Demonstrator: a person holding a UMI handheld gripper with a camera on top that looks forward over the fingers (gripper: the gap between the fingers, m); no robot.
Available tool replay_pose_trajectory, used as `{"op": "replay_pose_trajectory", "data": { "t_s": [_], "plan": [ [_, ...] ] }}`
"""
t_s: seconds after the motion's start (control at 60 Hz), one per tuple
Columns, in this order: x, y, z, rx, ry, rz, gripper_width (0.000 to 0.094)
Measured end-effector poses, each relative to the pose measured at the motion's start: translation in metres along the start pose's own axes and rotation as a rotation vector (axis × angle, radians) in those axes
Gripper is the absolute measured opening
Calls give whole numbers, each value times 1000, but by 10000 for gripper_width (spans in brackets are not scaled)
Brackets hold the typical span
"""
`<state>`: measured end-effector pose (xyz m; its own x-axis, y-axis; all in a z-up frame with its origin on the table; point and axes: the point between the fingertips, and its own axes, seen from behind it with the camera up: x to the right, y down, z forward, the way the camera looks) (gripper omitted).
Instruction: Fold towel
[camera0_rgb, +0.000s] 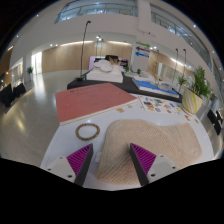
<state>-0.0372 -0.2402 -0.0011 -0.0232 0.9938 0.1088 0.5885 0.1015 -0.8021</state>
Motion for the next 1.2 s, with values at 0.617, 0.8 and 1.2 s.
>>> {"op": "replay_pose_trajectory", "data": {
  "t_s": [0.617,0.8,1.2],
  "plan": [
    [155,-74,-45,20,51,95,26],
    [285,-53,-29,-20,174,146,28],
    [345,-14,-98,-126,172,175,855]
  ]
}}
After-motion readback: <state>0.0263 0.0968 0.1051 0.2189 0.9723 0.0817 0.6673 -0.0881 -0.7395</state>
